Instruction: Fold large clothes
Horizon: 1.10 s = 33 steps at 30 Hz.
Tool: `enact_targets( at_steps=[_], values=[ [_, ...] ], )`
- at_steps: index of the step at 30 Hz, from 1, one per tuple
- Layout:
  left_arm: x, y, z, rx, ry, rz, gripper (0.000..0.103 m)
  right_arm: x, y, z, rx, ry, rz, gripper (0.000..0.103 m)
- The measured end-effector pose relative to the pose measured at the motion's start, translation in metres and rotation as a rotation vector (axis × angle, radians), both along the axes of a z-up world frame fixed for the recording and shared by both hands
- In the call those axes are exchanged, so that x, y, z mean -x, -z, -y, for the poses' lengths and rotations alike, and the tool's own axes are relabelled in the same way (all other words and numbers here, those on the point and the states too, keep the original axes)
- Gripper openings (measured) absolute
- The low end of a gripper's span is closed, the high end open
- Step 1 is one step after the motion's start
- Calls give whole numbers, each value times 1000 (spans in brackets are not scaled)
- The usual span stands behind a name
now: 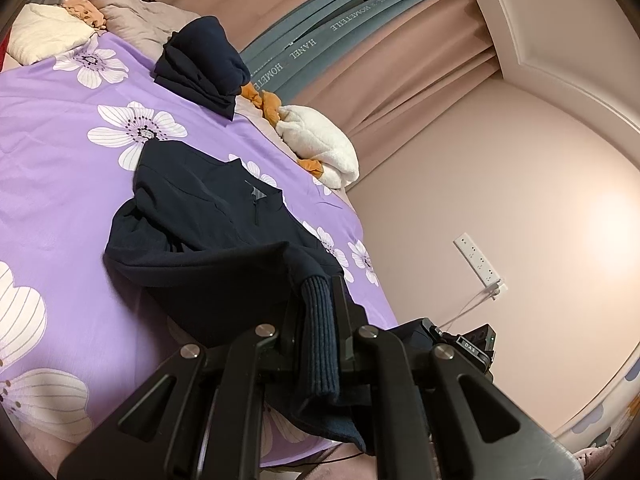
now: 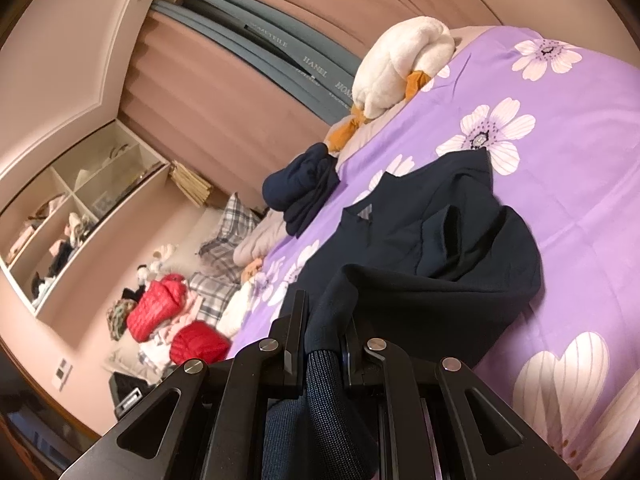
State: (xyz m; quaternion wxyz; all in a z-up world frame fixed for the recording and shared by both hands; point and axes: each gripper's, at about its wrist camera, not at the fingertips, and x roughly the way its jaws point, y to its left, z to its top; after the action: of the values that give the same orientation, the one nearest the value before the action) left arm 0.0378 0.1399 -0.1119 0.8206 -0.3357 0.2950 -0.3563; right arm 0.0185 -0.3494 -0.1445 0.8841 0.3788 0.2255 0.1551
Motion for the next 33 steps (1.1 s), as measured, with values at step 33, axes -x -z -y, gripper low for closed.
enact_targets(
  at_steps=[33],
  values=[
    [-33,1,9,-39,-10,-18,10,-33,2,0,13,-19,-20,15]
  ],
)
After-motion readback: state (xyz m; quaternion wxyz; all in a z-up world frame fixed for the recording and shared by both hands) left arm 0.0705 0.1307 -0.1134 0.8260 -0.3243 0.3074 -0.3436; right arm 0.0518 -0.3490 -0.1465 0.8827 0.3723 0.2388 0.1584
